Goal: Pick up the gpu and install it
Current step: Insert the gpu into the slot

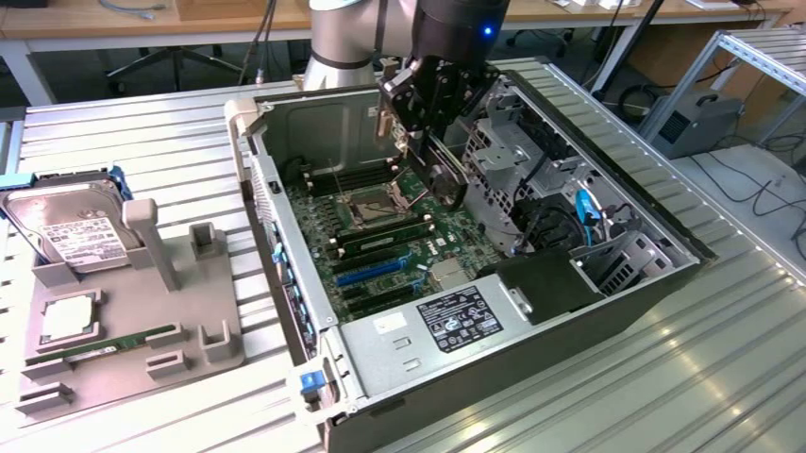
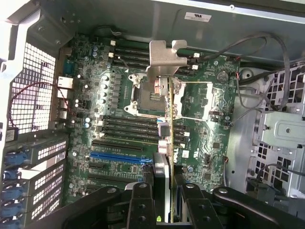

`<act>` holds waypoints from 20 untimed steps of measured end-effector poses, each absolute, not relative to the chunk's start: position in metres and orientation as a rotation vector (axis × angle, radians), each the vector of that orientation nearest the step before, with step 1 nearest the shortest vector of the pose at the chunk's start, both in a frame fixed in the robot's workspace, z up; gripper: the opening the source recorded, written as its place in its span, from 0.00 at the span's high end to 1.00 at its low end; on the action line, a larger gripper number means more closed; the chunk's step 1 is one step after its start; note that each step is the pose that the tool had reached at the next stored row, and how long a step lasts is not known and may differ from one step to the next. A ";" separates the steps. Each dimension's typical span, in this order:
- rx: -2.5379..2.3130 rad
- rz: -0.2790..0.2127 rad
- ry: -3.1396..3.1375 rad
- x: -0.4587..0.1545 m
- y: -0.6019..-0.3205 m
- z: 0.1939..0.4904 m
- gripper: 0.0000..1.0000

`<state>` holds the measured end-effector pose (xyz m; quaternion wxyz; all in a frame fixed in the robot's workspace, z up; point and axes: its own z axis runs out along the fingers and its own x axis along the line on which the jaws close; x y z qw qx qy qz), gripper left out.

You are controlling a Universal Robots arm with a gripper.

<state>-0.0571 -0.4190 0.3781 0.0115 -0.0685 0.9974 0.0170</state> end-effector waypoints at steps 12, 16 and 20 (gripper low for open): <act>-0.253 0.053 3.108 -0.057 -0.419 0.378 0.73; -0.262 0.054 3.108 -0.057 -0.419 0.378 0.73; -0.271 0.054 3.107 -0.057 -0.419 0.378 0.73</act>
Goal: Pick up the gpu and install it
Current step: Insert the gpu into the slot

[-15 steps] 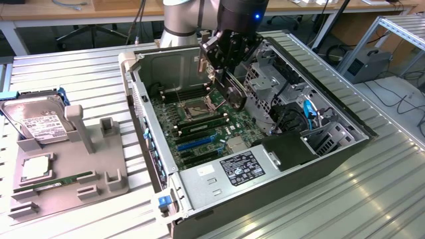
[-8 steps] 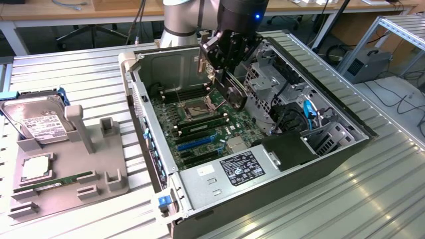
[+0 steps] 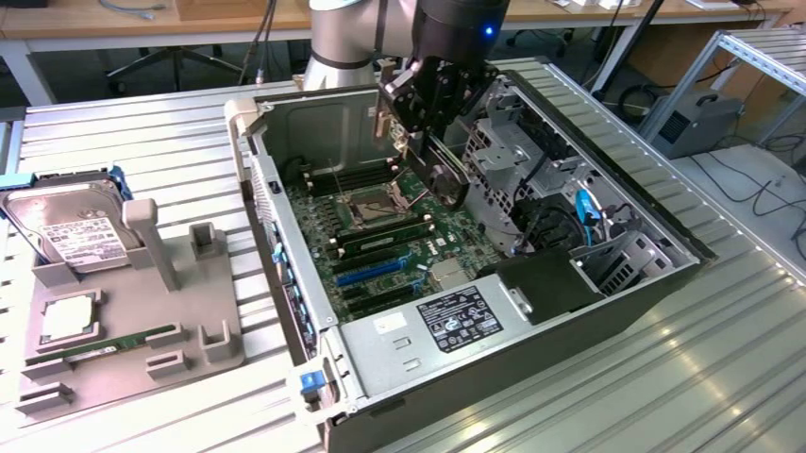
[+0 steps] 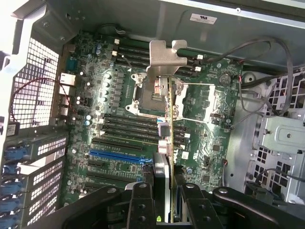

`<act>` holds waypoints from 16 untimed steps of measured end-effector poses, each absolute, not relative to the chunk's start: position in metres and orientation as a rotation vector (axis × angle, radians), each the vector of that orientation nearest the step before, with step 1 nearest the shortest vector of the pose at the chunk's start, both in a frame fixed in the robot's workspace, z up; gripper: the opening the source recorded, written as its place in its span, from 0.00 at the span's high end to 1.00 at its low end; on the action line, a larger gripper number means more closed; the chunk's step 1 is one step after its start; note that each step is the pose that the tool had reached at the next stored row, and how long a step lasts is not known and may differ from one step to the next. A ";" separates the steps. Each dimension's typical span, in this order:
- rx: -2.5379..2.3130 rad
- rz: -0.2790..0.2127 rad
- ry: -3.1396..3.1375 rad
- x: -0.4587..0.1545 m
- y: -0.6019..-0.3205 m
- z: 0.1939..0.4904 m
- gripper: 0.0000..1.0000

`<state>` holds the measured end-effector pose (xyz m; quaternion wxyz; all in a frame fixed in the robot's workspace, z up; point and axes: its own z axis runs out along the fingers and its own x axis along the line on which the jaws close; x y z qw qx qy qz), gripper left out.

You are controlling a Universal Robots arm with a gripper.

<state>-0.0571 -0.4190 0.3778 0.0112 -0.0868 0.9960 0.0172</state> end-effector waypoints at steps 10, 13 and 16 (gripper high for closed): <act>-0.289 0.054 3.106 -0.057 -0.419 0.378 0.73; -0.294 0.054 3.105 -0.057 -0.419 0.378 0.73; -0.300 0.054 3.105 -0.057 -0.419 0.377 0.73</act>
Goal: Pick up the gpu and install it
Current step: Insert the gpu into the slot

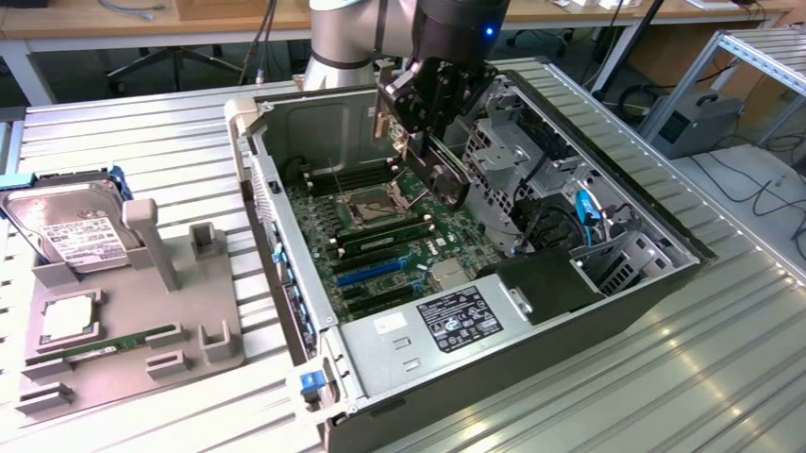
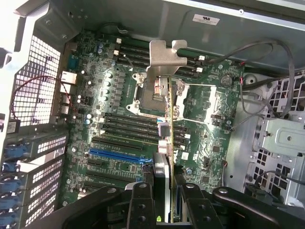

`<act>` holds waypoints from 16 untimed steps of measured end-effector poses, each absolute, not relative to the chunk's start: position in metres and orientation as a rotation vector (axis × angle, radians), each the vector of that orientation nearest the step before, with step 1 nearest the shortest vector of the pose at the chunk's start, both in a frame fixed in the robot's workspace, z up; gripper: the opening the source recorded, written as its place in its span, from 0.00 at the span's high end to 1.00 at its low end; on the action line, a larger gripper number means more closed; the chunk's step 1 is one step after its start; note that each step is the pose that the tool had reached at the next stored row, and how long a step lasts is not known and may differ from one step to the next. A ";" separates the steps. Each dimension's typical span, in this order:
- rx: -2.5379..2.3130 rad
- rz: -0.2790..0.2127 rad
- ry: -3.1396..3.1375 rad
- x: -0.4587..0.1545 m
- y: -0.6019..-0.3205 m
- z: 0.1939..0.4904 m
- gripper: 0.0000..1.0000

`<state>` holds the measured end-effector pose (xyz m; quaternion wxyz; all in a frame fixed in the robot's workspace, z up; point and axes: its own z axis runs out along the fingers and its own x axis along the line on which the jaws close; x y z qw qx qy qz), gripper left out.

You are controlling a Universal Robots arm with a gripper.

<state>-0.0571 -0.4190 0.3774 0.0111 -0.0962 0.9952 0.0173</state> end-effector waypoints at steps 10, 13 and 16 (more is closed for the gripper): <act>-0.316 0.054 3.103 -0.057 -0.419 0.377 0.73; -0.324 0.054 3.102 -0.057 -0.419 0.377 0.73; -0.330 0.054 3.102 -0.057 -0.419 0.377 0.73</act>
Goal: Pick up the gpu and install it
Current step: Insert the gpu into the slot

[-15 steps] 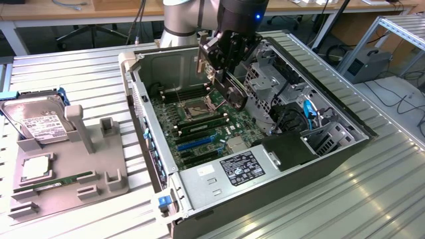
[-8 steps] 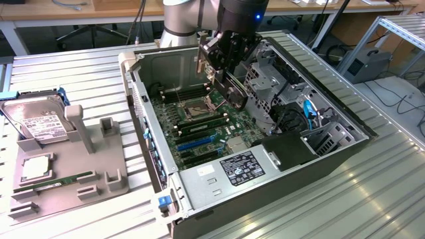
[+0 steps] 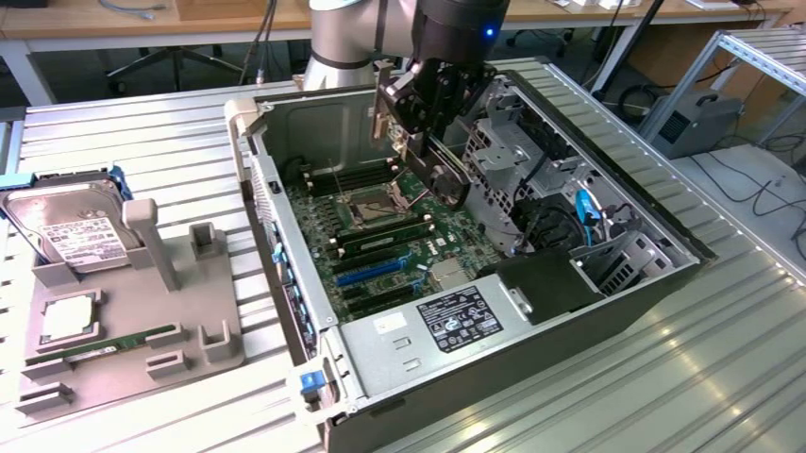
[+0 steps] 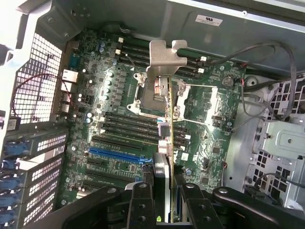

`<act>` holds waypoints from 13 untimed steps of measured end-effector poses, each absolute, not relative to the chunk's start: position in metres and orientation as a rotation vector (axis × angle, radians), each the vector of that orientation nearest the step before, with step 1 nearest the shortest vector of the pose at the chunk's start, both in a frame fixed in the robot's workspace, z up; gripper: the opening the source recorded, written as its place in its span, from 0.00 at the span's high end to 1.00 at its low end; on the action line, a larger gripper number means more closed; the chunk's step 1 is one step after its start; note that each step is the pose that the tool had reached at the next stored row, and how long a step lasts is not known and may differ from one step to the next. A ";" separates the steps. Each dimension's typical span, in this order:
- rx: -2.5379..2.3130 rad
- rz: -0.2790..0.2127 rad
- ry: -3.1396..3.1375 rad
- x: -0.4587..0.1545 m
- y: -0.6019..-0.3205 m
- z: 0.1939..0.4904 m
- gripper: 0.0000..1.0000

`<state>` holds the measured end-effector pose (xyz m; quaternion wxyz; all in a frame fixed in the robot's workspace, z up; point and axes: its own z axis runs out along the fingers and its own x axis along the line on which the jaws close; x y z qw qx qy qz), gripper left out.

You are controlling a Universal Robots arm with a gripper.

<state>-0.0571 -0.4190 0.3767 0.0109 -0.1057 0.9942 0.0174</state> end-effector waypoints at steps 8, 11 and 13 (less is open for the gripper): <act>-0.349 0.054 3.100 -0.057 -0.419 0.376 0.73; -0.356 0.055 3.099 -0.057 -0.419 0.376 0.73; -0.360 0.055 3.099 -0.057 -0.419 0.376 0.73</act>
